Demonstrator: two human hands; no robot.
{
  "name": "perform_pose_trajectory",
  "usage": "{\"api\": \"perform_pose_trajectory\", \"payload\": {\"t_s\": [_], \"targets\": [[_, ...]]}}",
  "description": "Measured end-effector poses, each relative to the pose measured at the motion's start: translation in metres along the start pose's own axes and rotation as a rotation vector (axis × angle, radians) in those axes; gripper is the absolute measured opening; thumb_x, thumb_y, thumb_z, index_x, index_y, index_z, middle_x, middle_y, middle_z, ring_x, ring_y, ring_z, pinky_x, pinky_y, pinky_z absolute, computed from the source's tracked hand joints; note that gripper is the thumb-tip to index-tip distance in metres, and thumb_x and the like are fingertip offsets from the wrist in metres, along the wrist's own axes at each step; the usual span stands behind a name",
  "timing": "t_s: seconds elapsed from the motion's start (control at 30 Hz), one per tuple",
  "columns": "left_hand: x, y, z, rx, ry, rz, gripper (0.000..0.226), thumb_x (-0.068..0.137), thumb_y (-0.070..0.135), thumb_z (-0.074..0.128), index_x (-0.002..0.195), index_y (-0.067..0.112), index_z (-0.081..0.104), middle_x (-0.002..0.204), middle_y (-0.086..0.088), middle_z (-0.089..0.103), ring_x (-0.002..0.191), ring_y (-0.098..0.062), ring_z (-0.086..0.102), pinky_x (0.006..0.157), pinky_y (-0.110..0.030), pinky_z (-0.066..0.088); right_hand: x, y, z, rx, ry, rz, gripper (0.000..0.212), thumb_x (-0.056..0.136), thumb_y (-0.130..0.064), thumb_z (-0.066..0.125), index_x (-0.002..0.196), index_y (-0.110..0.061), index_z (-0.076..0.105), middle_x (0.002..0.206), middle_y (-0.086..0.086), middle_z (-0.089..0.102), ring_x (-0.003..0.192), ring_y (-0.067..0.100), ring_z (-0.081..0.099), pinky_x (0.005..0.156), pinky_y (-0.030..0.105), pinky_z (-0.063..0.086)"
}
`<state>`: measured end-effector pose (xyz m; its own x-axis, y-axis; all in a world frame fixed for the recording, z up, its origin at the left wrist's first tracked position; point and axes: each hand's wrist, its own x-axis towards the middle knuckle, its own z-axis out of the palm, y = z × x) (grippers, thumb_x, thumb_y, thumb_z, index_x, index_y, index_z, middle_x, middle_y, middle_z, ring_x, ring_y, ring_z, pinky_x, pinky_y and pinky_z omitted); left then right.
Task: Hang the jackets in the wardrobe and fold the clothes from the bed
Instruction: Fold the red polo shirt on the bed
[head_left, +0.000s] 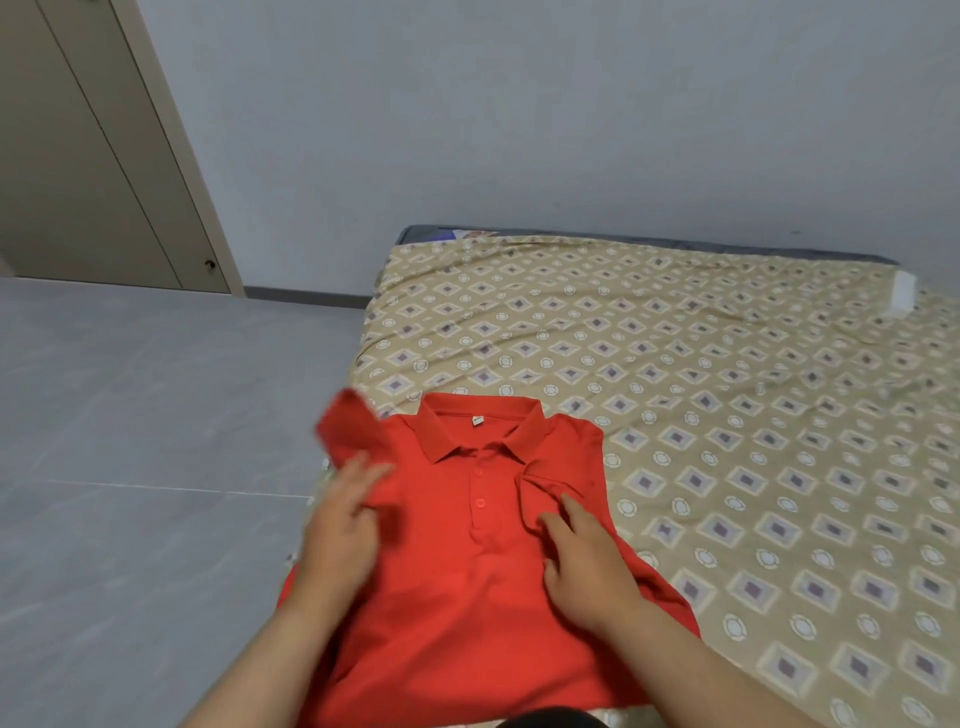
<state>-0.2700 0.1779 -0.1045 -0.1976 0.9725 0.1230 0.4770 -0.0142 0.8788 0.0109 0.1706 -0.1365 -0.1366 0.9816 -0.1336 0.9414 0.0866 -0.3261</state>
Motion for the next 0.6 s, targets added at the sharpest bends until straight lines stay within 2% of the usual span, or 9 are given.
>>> {"api": "perform_pose_trajectory", "payload": {"t_s": [0.07, 0.13, 0.2, 0.23, 0.33, 0.4, 0.47, 0.53, 0.6], "targets": [[-0.008, 0.001, 0.015, 0.279, -0.443, 0.126, 0.064, 0.073, 0.014, 0.035, 0.128, 0.027, 0.065, 0.15, 0.005, 0.043, 0.144, -0.01, 0.032, 0.119, -0.026, 0.003, -0.008, 0.001, 0.002, -0.002, -0.003, -0.029, 0.057, 0.087, -0.015, 0.049, 0.144, -0.017, 0.047, 0.158, 0.017, 0.029, 0.144, 0.032, 0.033, 0.119, 0.036, 0.025], [-0.014, -0.005, 0.023, 0.547, -0.685, 0.094, 0.064, 0.08, 0.028, 0.038, 0.143, 0.034, 0.049, 0.159, 0.004, 0.034, 0.149, -0.008, 0.021, 0.122, -0.032, -0.002, -0.013, 0.005, 0.003, -0.002, -0.016, -0.052, 0.059, 0.087, -0.017, 0.044, 0.146, -0.018, 0.044, 0.158, 0.015, 0.029, 0.145, 0.029, 0.032, 0.119, 0.033, 0.022], [-0.023, -0.015, 0.024, 0.637, -0.7, 0.065, 0.074, 0.08, 0.049, 0.04, 0.152, 0.034, 0.033, 0.164, 0.003, 0.021, 0.151, -0.008, 0.012, 0.122, -0.034, -0.001, -0.018, 0.009, 0.0, 0.01, 0.016, -0.073, 0.059, 0.084, -0.018, 0.042, 0.143, -0.018, 0.048, 0.155, 0.013, 0.036, 0.142, 0.028, 0.036, 0.118, 0.031, 0.024], [-0.026, -0.019, 0.022, 0.633, -0.676, 0.077, 0.079, 0.079, 0.057, 0.04, 0.154, 0.035, 0.028, 0.165, 0.004, 0.017, 0.152, -0.008, 0.009, 0.122, -0.032, -0.001, -0.021, 0.013, -0.001, 0.025, 0.061, -0.096, 0.056, 0.082, -0.017, 0.045, 0.137, -0.018, 0.054, 0.149, 0.013, 0.043, 0.136, 0.028, 0.044, 0.115, 0.033, 0.03], [-0.034, -0.033, 0.01, 0.571, -0.572, 0.06, 0.084, 0.079, 0.072, 0.031, 0.153, 0.034, 0.03, 0.164, 0.005, 0.019, 0.151, -0.009, 0.013, 0.122, -0.03, 0.006, -0.032, 0.033, -0.006, -0.021, 0.195, -0.081, 0.042, 0.073, -0.012, 0.06, 0.115, -0.015, 0.068, 0.123, 0.012, 0.062, 0.109, 0.031, 0.062, 0.097, 0.042, 0.05], [-0.039, -0.041, -0.004, 0.577, -0.45, 0.038, 0.084, 0.077, 0.07, 0.023, 0.146, 0.028, 0.044, 0.155, 0.004, 0.039, 0.143, -0.015, 0.034, 0.117, -0.031, 0.025, -0.04, 0.048, -0.009, -0.082, 0.198, 0.047, 0.039, 0.072, -0.015, 0.065, 0.111, -0.01, 0.068, 0.114, 0.015, 0.063, 0.1, 0.036, 0.063, 0.088, 0.046, 0.054], [-0.042, -0.047, -0.018, 0.655, -0.401, 0.023, 0.072, 0.08, 0.061, 0.028, 0.137, 0.026, 0.053, 0.137, 0.006, 0.057, 0.127, -0.016, 0.051, 0.103, -0.032, 0.04, -0.049, 0.061, -0.011, -0.091, 0.117, 0.225, 0.044, 0.081, -0.025, 0.065, 0.123, -0.011, 0.063, 0.117, 0.014, 0.062, 0.106, 0.036, 0.059, 0.092, 0.046, 0.049], [-0.04, -0.046, -0.025, 0.715, -0.437, 0.002, 0.06, 0.081, 0.056, 0.036, 0.131, 0.03, 0.057, 0.126, 0.009, 0.061, 0.119, -0.015, 0.055, 0.095, -0.032, 0.044, -0.055, 0.063, -0.016, -0.016, 0.062, 0.277, 0.048, 0.087, -0.036, 0.06, 0.13, -0.016, 0.058, 0.117, 0.007, 0.064, 0.109, 0.03, 0.058, 0.094, 0.041, 0.047], [-0.033, -0.036, -0.023, 0.735, -0.49, -0.035, 0.051, 0.083, 0.057, 0.043, 0.124, 0.032, 0.058, 0.121, 0.009, 0.061, 0.117, -0.016, 0.057, 0.092, -0.032, 0.045, -0.056, 0.056, -0.021, 0.057, 0.07, 0.268, 0.044, 0.089, -0.041, 0.058, 0.129, -0.022, 0.058, 0.113, 0.001, 0.066, 0.107, 0.024, 0.06, 0.091, 0.037, 0.047]]}}
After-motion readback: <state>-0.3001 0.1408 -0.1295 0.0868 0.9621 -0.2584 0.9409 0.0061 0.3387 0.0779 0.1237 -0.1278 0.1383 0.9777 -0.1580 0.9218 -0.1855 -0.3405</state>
